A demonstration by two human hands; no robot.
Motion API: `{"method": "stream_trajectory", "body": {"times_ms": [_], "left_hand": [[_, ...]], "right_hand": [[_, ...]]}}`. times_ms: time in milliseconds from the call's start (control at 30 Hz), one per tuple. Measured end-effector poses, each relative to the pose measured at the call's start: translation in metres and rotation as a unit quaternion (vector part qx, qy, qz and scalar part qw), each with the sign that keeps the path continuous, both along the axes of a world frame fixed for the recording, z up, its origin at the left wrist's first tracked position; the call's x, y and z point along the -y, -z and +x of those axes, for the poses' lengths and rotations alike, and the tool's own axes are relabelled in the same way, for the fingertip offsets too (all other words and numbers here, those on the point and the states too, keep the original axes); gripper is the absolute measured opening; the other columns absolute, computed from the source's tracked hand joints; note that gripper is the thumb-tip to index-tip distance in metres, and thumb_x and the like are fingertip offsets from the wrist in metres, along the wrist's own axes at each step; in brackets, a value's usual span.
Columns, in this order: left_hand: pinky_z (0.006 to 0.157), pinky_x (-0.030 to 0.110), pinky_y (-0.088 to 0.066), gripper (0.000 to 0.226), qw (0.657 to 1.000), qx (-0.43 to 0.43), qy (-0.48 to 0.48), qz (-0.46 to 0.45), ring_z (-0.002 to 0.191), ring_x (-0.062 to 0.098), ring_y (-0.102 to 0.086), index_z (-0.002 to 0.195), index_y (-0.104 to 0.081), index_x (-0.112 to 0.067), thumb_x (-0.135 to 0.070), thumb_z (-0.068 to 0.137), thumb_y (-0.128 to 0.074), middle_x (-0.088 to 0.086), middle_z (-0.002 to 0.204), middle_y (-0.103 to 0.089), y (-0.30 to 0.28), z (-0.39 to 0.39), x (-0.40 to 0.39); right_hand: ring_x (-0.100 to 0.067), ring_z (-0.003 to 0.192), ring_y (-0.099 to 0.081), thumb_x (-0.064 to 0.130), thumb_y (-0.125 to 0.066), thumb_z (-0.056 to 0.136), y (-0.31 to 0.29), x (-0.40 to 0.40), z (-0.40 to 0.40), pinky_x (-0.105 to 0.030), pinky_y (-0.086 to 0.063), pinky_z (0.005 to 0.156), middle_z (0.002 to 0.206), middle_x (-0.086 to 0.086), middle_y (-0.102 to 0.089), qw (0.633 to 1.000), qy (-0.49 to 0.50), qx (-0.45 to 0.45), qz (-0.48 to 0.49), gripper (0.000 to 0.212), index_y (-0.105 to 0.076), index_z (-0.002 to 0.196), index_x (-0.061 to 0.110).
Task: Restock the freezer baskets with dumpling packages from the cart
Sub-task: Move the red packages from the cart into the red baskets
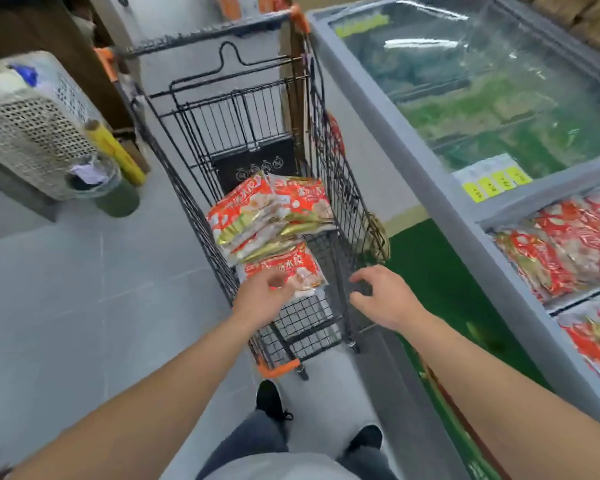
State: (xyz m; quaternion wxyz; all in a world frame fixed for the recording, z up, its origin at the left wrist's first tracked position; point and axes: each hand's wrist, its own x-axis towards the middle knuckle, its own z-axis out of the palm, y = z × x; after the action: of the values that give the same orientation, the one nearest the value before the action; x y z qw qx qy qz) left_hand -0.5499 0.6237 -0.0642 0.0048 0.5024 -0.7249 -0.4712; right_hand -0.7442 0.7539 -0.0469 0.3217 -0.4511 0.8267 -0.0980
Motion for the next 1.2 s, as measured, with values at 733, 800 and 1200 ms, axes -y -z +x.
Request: {"method": "stream_trajectory", "body": {"times_ms": [733,800,1200], "left_hand": [[0.096,0.029,-0.044,0.059,0.962,0.105,-0.214,0.133,0.120,0.022,-0.057,0.145,-0.043,-0.012,-0.036,0.094,-0.062,0.007,0.138,-0.057,0.154,-0.063,0.083],[0.094,0.028,-0.043,0.057,0.959,0.110,-0.223,0.134,0.117,0.022,-0.058,0.144,-0.044,-0.010,-0.032,0.095,-0.061,0.008,0.136,-0.058,0.173,-0.068,0.089],[0.120,0.044,-0.022,0.066,0.926,0.210,-0.299,0.098,0.143,0.028,-0.027,0.144,-0.039,-0.018,-0.038,0.086,-0.065,0.008,0.155,-0.031,0.305,-0.067,0.117]], "right_hand": [[-0.024,0.119,-0.054,0.029,-0.058,0.093,0.165,0.137,-0.060,-0.030,-0.041,0.094,0.129,-0.005,-0.057,0.980,-0.059,0.111,0.155,0.036,-0.061,0.127,0.019],[-0.024,0.123,-0.052,0.029,-0.058,0.093,0.183,0.148,-0.061,-0.031,-0.040,0.099,0.133,-0.005,-0.057,0.976,-0.054,0.119,0.174,0.038,-0.061,0.129,0.017],[-0.023,0.110,-0.056,0.020,-0.062,0.091,0.304,0.204,-0.054,-0.025,-0.036,0.085,0.126,-0.005,-0.061,0.970,0.059,0.156,0.179,0.040,-0.056,0.130,0.011]]}}
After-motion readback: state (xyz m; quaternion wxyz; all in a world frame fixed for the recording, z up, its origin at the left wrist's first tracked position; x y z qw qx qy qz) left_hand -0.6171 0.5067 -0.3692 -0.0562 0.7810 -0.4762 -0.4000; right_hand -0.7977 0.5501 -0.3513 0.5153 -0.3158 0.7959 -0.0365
